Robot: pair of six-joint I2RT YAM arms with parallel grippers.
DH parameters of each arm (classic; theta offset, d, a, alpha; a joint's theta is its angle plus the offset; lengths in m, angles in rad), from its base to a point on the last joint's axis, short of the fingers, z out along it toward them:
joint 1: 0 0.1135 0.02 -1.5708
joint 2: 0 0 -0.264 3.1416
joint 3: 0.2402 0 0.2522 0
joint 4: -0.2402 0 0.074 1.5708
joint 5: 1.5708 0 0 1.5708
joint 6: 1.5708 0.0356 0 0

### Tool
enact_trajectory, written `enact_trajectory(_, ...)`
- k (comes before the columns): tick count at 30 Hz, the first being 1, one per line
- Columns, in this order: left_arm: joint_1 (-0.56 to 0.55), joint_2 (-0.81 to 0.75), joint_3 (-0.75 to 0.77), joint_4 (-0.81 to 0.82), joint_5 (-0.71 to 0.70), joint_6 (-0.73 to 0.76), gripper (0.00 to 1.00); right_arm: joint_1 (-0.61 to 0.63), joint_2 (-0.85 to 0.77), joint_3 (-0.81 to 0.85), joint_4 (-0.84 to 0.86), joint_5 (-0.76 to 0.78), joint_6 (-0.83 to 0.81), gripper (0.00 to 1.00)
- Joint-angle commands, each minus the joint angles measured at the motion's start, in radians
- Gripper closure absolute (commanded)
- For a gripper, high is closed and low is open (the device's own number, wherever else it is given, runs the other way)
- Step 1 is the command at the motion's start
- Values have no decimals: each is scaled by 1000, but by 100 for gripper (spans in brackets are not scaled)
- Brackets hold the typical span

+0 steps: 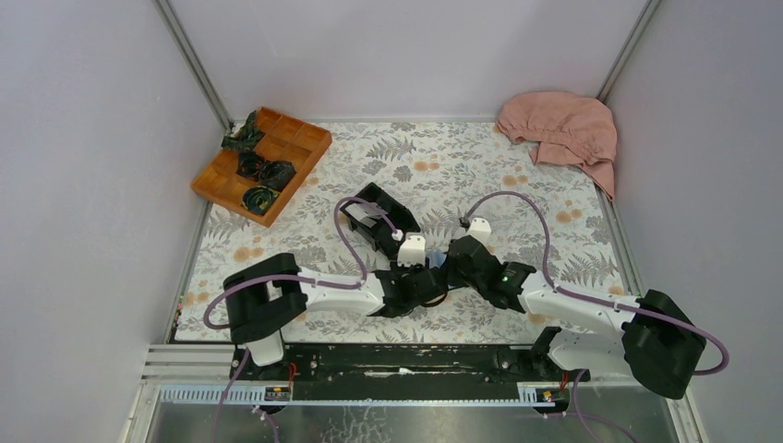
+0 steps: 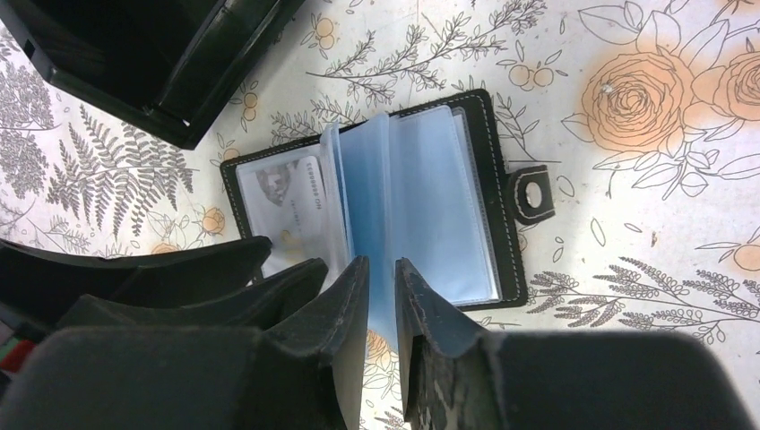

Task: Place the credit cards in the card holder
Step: Turn over the card slot in the card holder.

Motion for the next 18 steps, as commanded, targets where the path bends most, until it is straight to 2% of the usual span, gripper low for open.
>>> enact_trajectory(1,-5,-20,-47,-87,2,-40,50,33,9,46,2,54,4,76)
enact_trajectory(18,-6,-11,-72,-91,-2,-70,50,149,88,83,77,62,26,76)
